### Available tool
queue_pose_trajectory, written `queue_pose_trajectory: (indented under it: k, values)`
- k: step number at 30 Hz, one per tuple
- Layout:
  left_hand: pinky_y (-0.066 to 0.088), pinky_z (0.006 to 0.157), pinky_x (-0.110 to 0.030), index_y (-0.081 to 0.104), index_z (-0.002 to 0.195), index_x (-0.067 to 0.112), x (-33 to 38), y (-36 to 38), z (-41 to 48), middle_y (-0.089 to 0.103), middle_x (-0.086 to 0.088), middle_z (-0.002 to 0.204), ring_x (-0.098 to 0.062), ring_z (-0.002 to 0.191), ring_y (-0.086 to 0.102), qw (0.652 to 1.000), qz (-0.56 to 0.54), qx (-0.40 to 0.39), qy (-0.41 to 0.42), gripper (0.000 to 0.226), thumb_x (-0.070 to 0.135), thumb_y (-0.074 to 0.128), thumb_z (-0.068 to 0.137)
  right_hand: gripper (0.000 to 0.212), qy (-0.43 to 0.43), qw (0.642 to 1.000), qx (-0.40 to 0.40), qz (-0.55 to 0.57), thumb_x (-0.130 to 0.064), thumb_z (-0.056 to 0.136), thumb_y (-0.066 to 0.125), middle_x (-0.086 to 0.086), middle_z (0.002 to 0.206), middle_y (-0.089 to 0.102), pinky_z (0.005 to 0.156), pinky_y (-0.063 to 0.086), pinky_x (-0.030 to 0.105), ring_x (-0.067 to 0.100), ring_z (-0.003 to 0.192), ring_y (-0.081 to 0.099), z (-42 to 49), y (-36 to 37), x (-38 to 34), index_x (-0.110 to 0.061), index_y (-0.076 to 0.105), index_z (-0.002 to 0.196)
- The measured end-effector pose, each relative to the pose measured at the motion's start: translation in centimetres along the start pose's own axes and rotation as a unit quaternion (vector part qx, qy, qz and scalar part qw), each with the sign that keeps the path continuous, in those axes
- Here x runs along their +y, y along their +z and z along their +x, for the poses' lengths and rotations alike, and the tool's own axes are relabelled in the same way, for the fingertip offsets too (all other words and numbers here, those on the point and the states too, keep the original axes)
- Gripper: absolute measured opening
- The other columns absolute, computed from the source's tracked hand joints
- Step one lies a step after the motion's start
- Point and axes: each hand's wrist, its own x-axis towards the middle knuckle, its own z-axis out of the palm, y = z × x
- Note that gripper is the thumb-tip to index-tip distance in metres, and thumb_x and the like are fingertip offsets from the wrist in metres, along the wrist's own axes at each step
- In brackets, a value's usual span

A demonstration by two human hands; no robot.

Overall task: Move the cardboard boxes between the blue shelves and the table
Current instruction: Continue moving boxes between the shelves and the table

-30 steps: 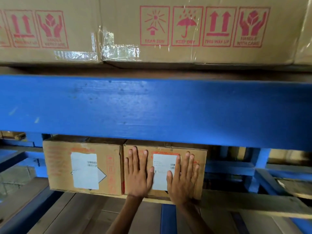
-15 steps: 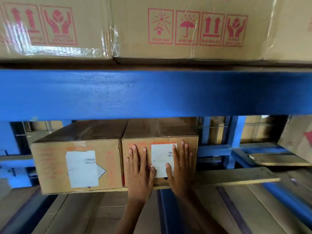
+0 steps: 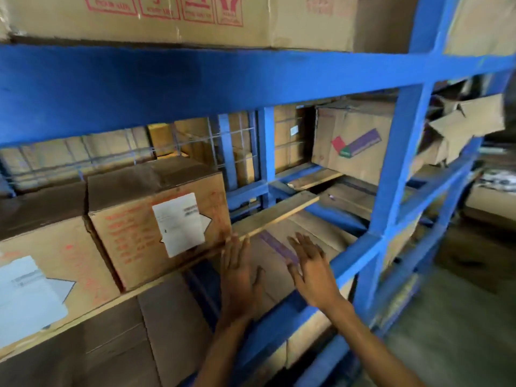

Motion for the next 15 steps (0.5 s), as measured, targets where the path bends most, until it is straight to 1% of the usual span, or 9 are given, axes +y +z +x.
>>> queue_pose_trajectory:
  k: [1, 3, 4, 6, 8, 9, 12, 15]
  values:
    - [0.019, 0.120, -0.042, 0.042, 0.151, 0.006, 2.3, 0.7, -0.3, 0.035, -0.016, 0.160, -0.028, 0.149, 0.024, 1.000, -0.025, -0.006, 0.016, 0.072, 0.038, 0.048, 0.087, 0.062, 0.023, 1.000, -0.001, -0.007, -0.042, 0.097, 0.037, 0.014, 0.156, 0.045, 0.118, 0.033, 0.051, 0.033, 0.145, 0.042, -1.5, -1.6, 1.0, -0.012, 0.049, 0.149]
    - [0.017, 0.121, -0.038, 0.043, 0.150, 0.006, 6.8, 2.8, -1.2, 0.034, -0.013, 0.159, -0.025, 0.149, 0.023, 0.996, -0.072, -0.022, 0.048, 0.074, 0.038, 0.049, 0.084, 0.059, 0.055, 0.998, 0.031, -0.018, -0.044, 0.099, 0.036, 0.013, 0.156, 0.046, 0.117, 0.031, 0.055, 0.032, 0.145, 0.043, -4.6, -4.9, 3.3, -0.013, 0.050, 0.147]
    - [0.017, 0.122, -0.039, 0.042, 0.152, 0.007, 9.1, 3.7, -1.9, 0.031, -0.012, 0.161, -0.026, 0.151, 0.022, 0.993, -0.098, -0.050, 0.051, 0.074, 0.038, 0.049, 0.085, 0.060, 0.075, 0.996, 0.048, -0.029, -0.045, 0.099, 0.036, 0.013, 0.156, 0.045, 0.118, 0.030, 0.056, 0.032, 0.146, 0.042, -6.3, -6.8, 4.8, -0.013, 0.050, 0.148]
    - [0.019, 0.123, -0.042, 0.042, 0.152, 0.006, 13.3, 6.0, -3.2, 0.031, -0.015, 0.162, -0.029, 0.152, 0.023, 0.983, -0.136, -0.088, 0.086, 0.072, 0.038, 0.049, 0.087, 0.062, 0.124, 0.989, 0.061, -0.054, -0.046, 0.099, 0.035, 0.013, 0.156, 0.045, 0.118, 0.029, 0.057, 0.033, 0.146, 0.042, -10.5, -11.1, 7.4, -0.013, 0.049, 0.149]
    - [0.021, 0.122, -0.045, 0.043, 0.151, 0.006, 18.3, 8.2, -5.2, 0.032, -0.016, 0.162, -0.033, 0.152, 0.024, 0.975, -0.150, -0.109, 0.121, 0.071, 0.038, 0.048, 0.088, 0.065, 0.177, 0.978, 0.074, -0.080, -0.047, 0.098, 0.031, 0.011, 0.159, 0.042, 0.121, 0.027, 0.058, 0.032, 0.149, 0.036, -15.4, -15.4, 9.3, -0.014, 0.046, 0.151]
    - [0.021, 0.122, -0.045, 0.042, 0.151, 0.005, 21.2, 9.0, -6.4, 0.033, -0.017, 0.161, -0.034, 0.151, 0.025, 0.968, -0.161, -0.132, 0.140, 0.071, 0.038, 0.048, 0.089, 0.066, 0.214, 0.971, 0.065, -0.082, -0.049, 0.097, 0.029, 0.010, 0.161, 0.039, 0.122, 0.025, 0.056, 0.031, 0.151, 0.032, -18.0, -17.7, 9.9, -0.015, 0.044, 0.152]
    - [0.023, 0.119, -0.047, 0.045, 0.149, 0.002, 29.8, 11.7, -11.4, 0.038, -0.020, 0.158, -0.037, 0.149, 0.031, 0.942, -0.208, -0.176, 0.196, 0.069, 0.038, 0.050, 0.090, 0.073, 0.288, 0.945, 0.083, -0.127, -0.055, 0.096, 0.021, 0.008, 0.165, 0.031, 0.125, 0.017, 0.051, 0.027, 0.155, 0.023, -26.9, -24.3, 11.7, -0.017, 0.040, 0.155]
    - [0.019, 0.121, -0.045, 0.043, 0.152, 0.007, 38.6, 13.2, -18.2, 0.035, -0.018, 0.160, -0.035, 0.151, 0.027, 0.911, -0.250, -0.232, 0.233, 0.071, 0.042, 0.047, 0.090, 0.073, 0.363, 0.911, 0.097, -0.168, -0.056, 0.097, 0.019, 0.006, 0.168, 0.022, 0.127, 0.012, 0.050, 0.025, 0.157, 0.014, -35.9, -30.8, 12.5, -0.019, 0.034, 0.158]
